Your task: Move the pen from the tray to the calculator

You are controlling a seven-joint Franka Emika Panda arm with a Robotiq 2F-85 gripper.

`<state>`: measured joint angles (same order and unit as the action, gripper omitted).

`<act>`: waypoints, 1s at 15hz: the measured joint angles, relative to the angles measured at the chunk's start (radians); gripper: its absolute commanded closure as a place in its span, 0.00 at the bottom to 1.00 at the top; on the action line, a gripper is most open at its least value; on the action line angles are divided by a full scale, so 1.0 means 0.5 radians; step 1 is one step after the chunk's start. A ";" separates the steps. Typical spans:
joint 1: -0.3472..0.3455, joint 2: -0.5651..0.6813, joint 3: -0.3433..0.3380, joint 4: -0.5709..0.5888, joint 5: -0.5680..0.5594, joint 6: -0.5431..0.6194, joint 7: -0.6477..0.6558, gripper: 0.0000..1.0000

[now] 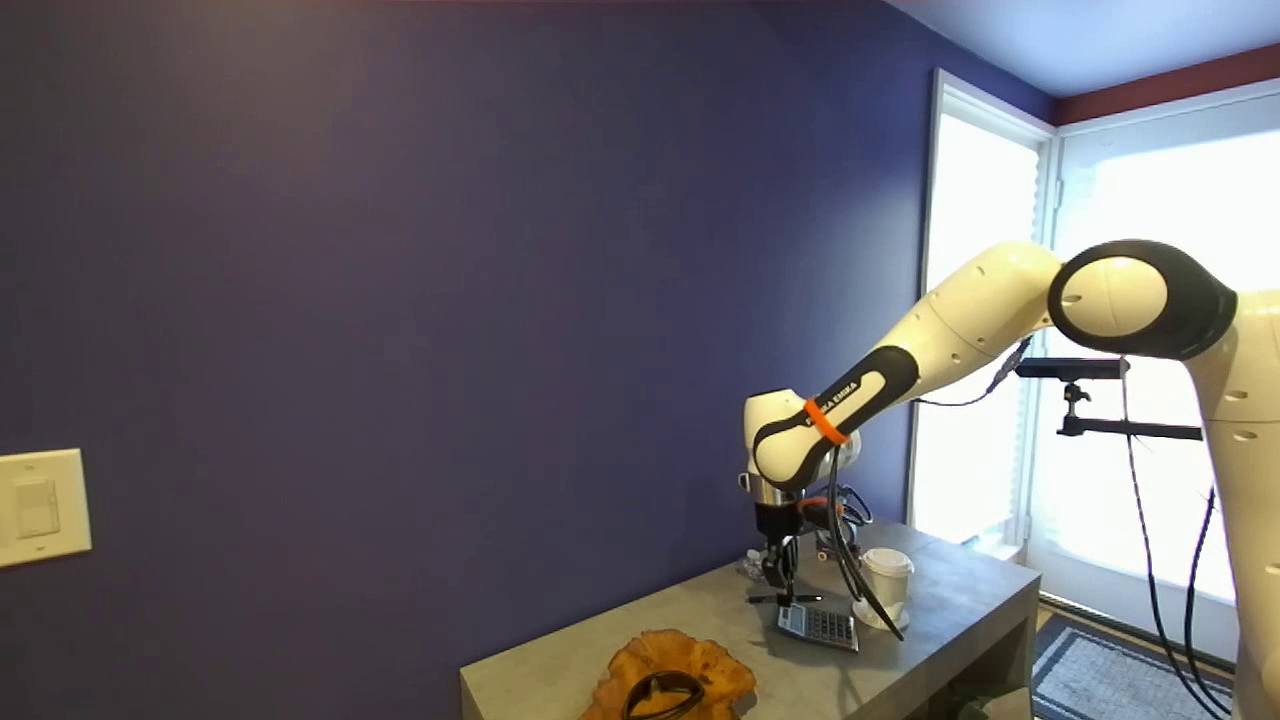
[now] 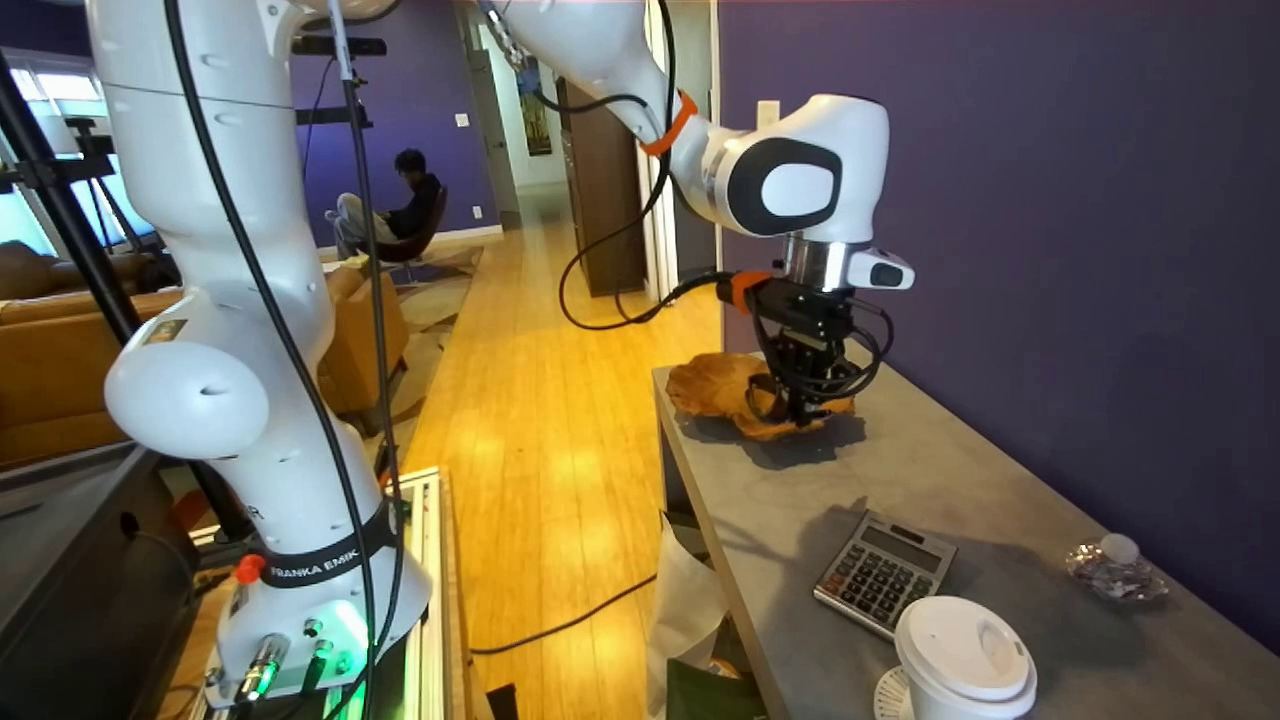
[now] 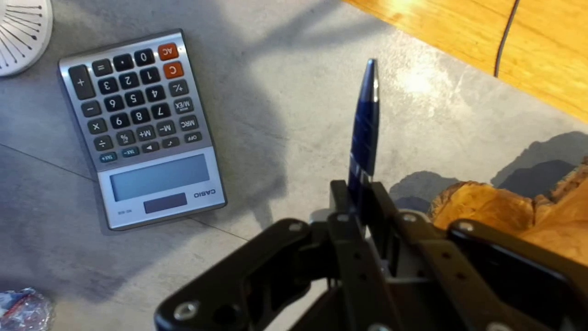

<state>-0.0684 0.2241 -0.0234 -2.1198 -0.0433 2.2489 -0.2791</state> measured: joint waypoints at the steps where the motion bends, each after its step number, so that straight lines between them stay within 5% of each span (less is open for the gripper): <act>1: 0.000 0.001 0.000 0.001 0.000 0.000 0.000 0.97; 9: -0.174 0.006 -0.182 0.073 0.015 0.374 0.111 0.97; 15: -0.287 0.102 -0.249 0.093 0.073 0.422 0.214 0.97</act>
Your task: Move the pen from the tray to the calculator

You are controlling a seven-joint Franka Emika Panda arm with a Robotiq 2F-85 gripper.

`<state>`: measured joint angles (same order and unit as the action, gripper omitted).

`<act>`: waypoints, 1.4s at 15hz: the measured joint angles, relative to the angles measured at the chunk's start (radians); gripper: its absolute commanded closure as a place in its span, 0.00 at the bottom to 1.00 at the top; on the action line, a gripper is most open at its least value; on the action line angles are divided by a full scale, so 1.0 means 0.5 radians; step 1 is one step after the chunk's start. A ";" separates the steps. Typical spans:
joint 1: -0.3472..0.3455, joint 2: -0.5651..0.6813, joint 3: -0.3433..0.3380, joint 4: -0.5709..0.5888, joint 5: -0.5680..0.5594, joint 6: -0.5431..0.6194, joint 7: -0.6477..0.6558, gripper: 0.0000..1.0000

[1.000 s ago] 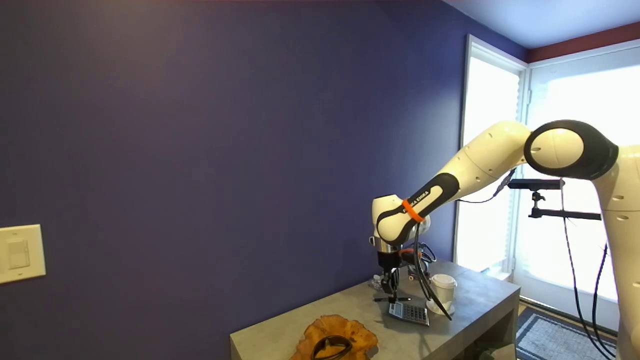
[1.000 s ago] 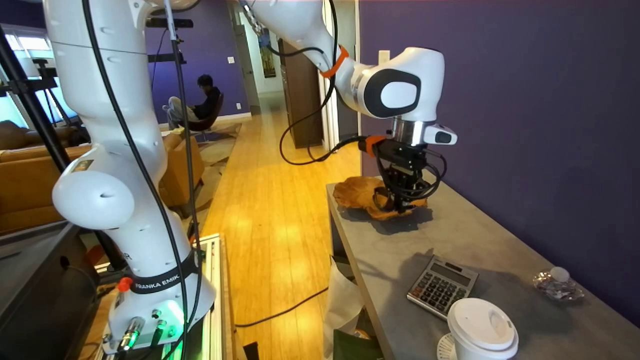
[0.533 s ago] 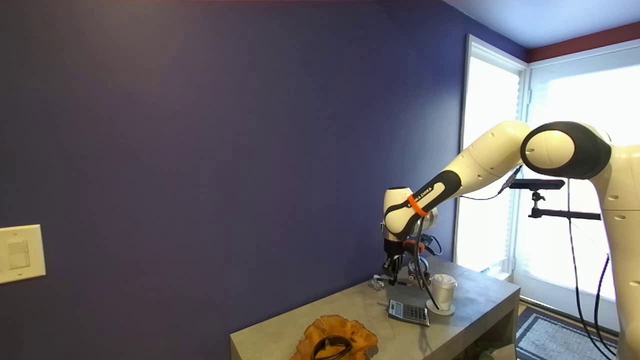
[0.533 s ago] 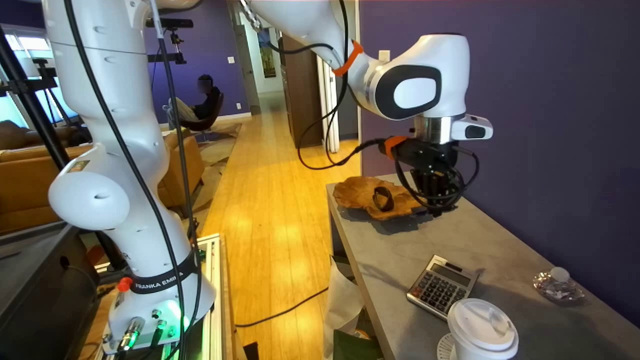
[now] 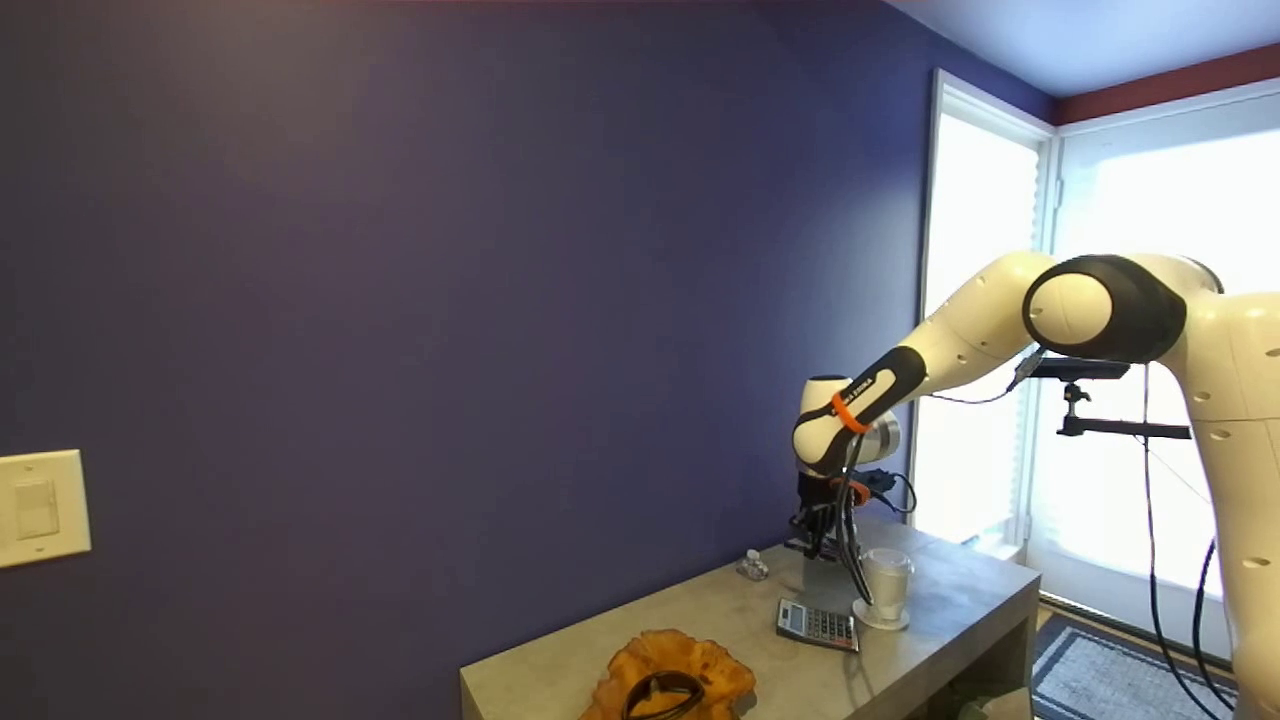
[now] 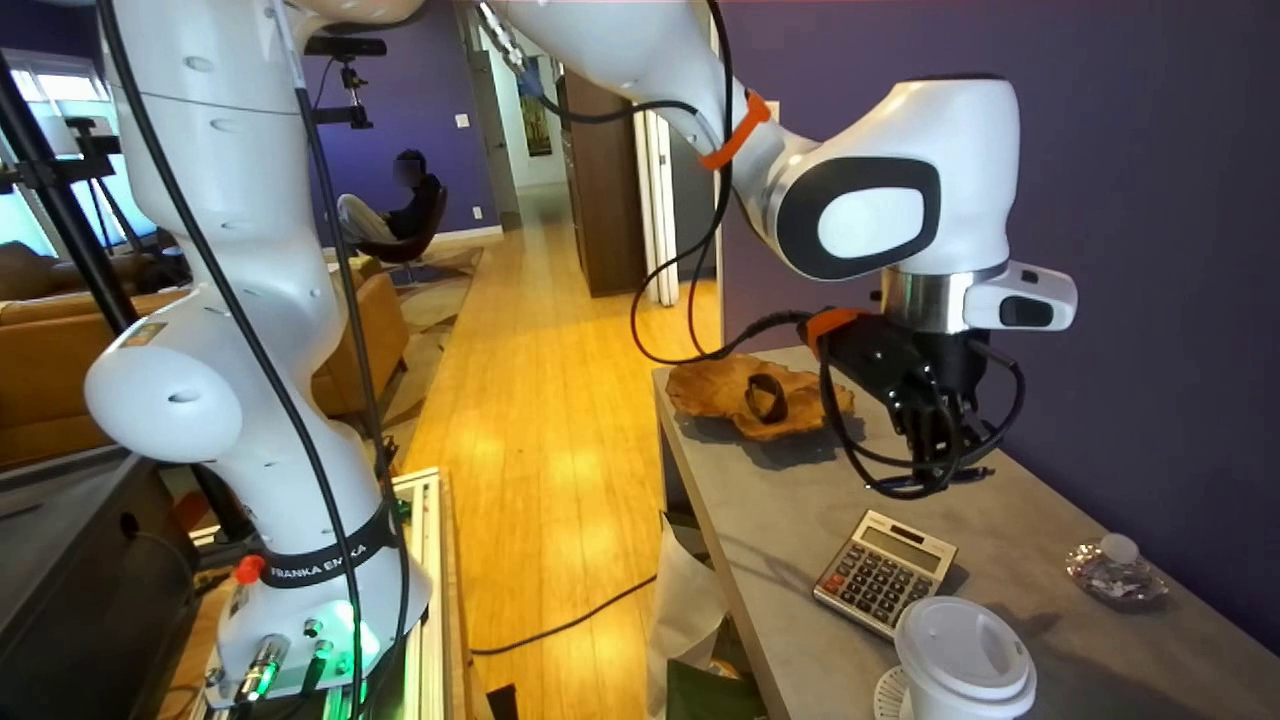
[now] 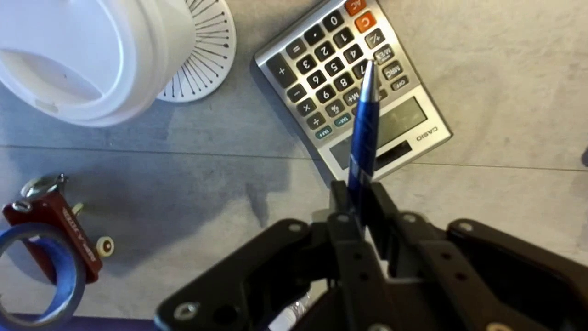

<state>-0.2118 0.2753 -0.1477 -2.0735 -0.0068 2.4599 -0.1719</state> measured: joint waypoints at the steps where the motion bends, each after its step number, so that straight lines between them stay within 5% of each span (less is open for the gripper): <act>1: 0.001 0.030 0.000 0.000 0.011 0.000 0.046 0.97; 7: 0.070 0.157 -0.001 0.002 0.075 0.010 0.636 0.97; 8: 0.084 0.178 -0.004 0.003 0.078 0.010 0.741 0.86; 9: 0.096 0.198 -0.009 0.003 0.084 0.010 0.826 0.86; 11: 0.105 0.227 -0.010 0.011 0.090 0.010 0.901 0.86; 12: 0.105 0.233 -0.012 0.017 0.091 0.010 0.913 0.97; 21: 0.245 0.315 -0.180 0.020 0.021 0.073 1.314 0.97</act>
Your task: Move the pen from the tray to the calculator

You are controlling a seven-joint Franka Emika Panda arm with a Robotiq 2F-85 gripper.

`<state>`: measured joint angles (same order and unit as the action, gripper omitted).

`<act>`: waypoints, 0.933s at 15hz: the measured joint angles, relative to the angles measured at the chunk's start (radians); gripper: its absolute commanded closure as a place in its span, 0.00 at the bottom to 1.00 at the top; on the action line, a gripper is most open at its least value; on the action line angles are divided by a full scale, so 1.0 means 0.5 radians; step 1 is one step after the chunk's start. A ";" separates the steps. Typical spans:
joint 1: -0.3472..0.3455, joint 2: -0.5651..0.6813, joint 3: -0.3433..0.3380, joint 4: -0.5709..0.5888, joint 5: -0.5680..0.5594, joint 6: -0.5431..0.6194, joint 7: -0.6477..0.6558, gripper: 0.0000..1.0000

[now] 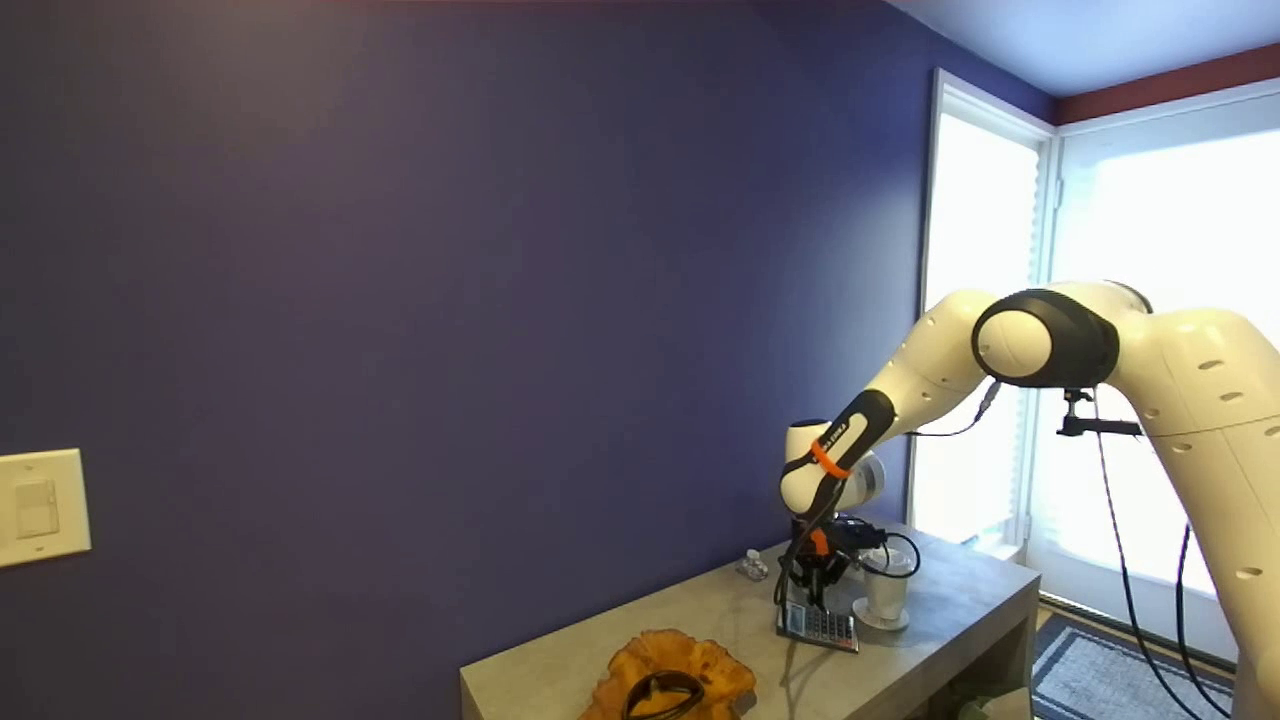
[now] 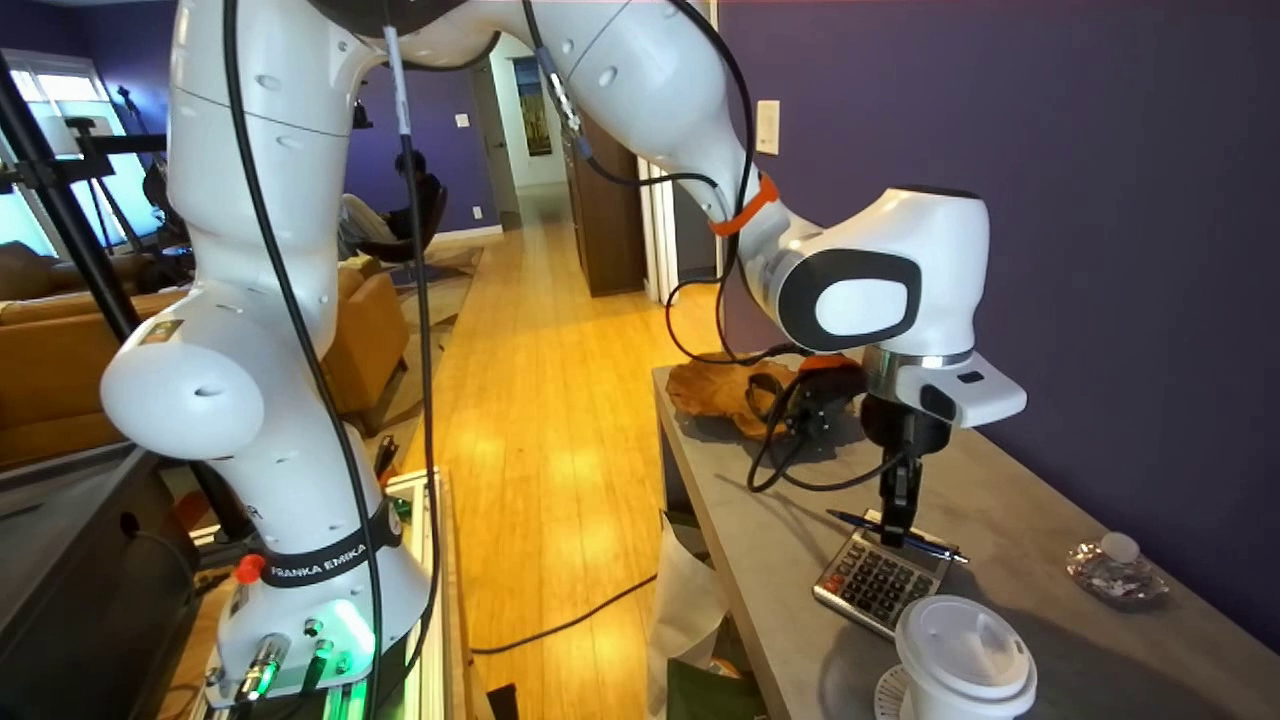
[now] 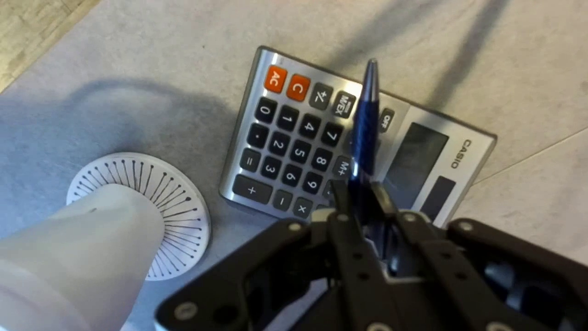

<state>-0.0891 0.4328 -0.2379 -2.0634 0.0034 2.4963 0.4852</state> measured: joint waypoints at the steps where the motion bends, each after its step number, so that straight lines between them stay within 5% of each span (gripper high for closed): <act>1: 0.028 0.025 -0.024 0.000 -0.014 0.021 0.069 0.97; 14: 0.199 0.131 -0.135 0.020 -0.068 0.062 0.516 0.97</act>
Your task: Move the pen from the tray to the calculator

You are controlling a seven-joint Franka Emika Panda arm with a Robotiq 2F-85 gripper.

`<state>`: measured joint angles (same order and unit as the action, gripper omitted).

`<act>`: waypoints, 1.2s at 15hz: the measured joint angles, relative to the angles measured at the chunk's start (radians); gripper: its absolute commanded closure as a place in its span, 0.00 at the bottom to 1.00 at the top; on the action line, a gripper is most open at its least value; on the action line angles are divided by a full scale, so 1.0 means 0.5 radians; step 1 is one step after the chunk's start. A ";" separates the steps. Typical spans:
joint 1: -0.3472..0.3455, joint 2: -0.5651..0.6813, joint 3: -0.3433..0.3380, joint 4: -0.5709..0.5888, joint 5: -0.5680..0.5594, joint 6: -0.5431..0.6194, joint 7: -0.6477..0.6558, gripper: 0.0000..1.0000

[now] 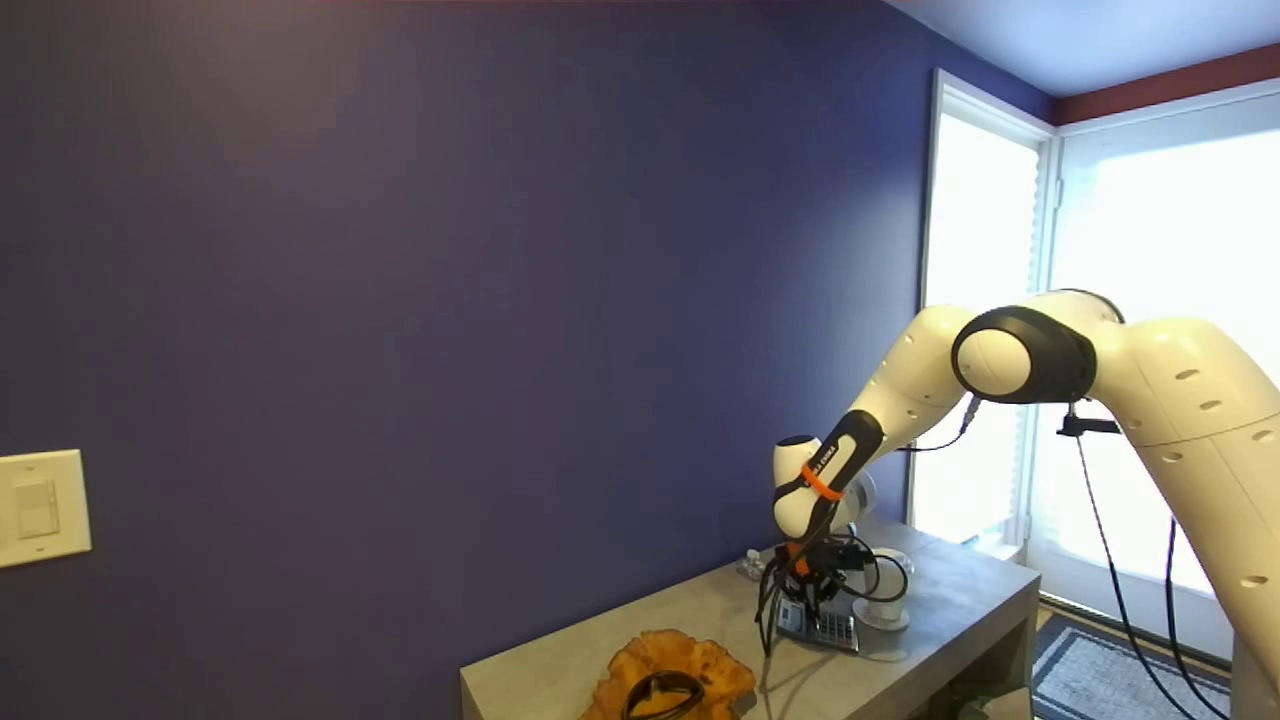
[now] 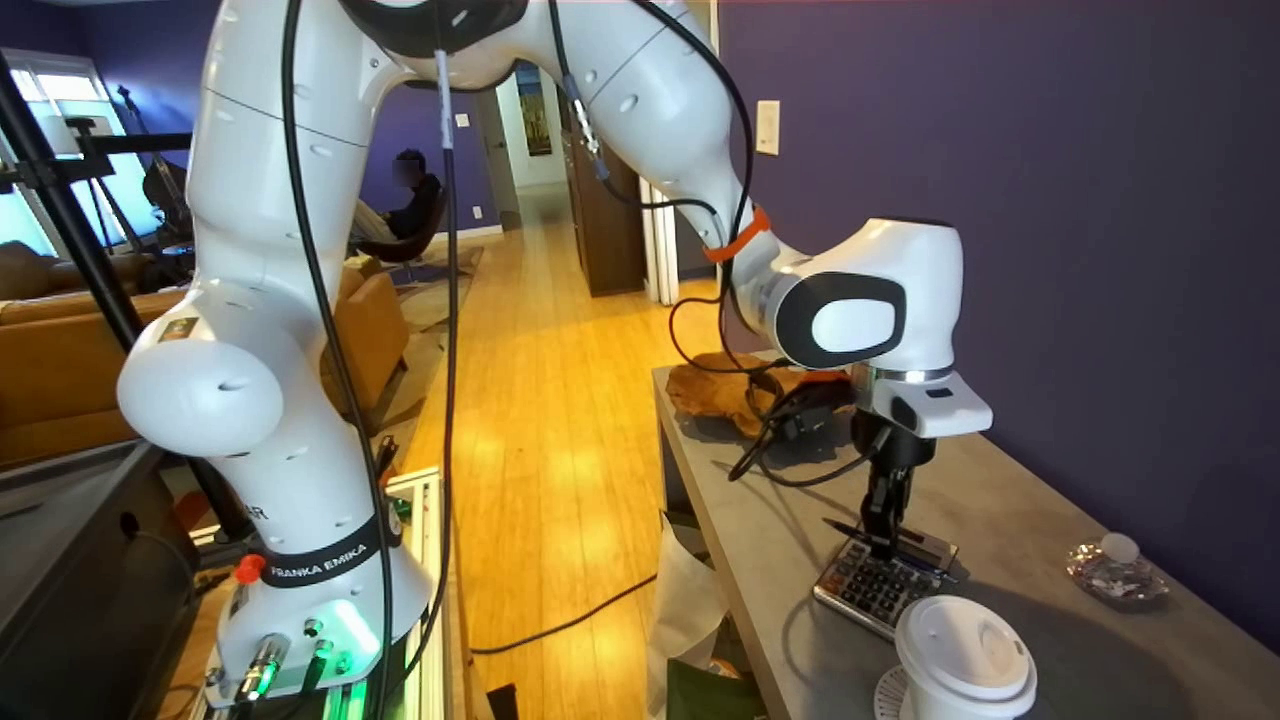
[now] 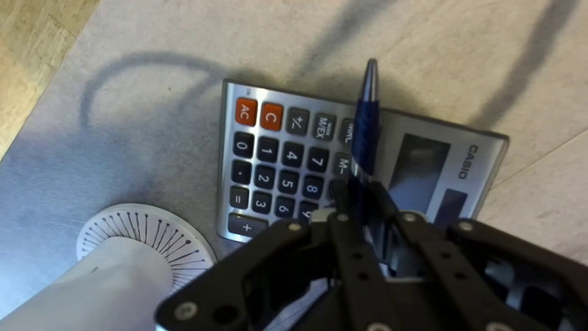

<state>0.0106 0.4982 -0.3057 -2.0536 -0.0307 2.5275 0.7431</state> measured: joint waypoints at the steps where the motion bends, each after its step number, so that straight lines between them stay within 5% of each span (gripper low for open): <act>1: 0.002 0.002 0.000 0.008 -0.012 0.006 0.012 0.97; 3: 0.008 0.013 -0.001 0.027 -0.028 0.017 0.031 0.97; 4: 0.011 0.023 -0.001 0.040 -0.029 0.023 0.034 0.61; 6: 0.016 0.045 -0.001 0.065 -0.029 0.024 0.035 0.54; 13: 0.019 0.086 -0.007 0.112 -0.032 0.024 0.039 0.05; 18: 0.016 -0.034 -0.022 0.067 -0.078 0.039 -0.071 0.00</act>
<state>0.0187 0.4810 -0.3167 -2.0199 -0.0697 2.5471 0.7074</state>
